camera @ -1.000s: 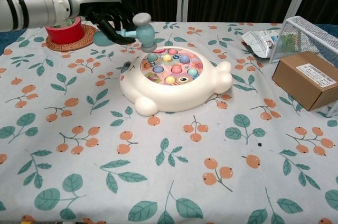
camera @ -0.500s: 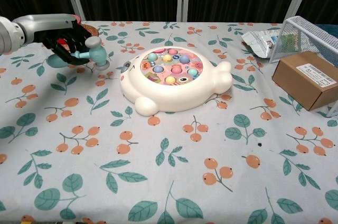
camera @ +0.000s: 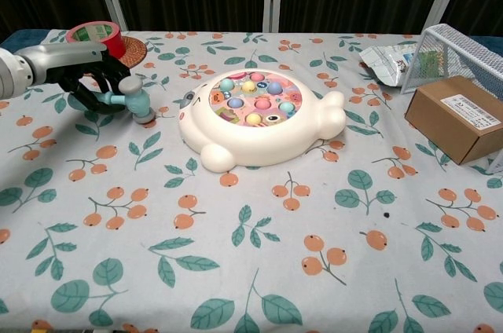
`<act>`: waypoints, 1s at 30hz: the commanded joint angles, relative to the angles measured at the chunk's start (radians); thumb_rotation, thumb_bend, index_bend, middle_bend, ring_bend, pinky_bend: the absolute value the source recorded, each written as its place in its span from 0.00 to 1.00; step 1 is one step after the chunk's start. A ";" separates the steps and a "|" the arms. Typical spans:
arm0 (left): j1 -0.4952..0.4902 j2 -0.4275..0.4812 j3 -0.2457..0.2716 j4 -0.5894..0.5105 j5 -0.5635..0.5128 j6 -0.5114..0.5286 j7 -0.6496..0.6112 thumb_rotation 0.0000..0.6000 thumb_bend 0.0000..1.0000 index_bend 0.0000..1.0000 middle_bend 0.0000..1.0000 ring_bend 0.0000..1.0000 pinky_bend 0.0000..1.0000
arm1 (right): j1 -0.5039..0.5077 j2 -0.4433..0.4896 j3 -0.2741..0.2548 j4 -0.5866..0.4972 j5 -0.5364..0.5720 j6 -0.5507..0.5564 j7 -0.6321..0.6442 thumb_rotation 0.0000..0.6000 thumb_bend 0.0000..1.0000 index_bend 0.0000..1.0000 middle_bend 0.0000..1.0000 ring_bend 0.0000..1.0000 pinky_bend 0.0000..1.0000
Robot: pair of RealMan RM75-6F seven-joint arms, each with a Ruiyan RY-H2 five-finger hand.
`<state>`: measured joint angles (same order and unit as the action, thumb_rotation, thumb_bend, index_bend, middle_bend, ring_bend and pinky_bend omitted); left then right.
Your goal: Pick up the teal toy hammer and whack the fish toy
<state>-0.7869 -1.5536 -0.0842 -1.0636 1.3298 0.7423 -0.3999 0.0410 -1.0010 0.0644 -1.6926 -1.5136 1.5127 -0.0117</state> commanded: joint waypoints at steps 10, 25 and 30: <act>0.015 0.002 0.012 -0.007 0.028 0.003 -0.004 1.00 0.51 0.47 0.42 0.28 0.29 | -0.004 0.000 -0.001 -0.001 0.000 0.005 0.002 1.00 0.21 0.04 0.13 0.00 0.00; 0.037 0.020 0.020 -0.052 0.047 0.028 0.013 1.00 0.45 0.41 0.38 0.25 0.29 | -0.007 0.001 -0.002 -0.002 -0.004 0.012 0.005 1.00 0.21 0.04 0.13 0.00 0.00; 0.051 0.032 0.021 -0.073 0.046 0.043 0.016 1.00 0.37 0.41 0.38 0.25 0.28 | -0.010 0.001 -0.003 -0.002 -0.006 0.017 0.007 1.00 0.21 0.04 0.13 0.00 0.00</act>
<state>-0.7371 -1.5224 -0.0639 -1.1360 1.3759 0.7845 -0.3845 0.0312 -0.9997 0.0619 -1.6941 -1.5194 1.5295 -0.0048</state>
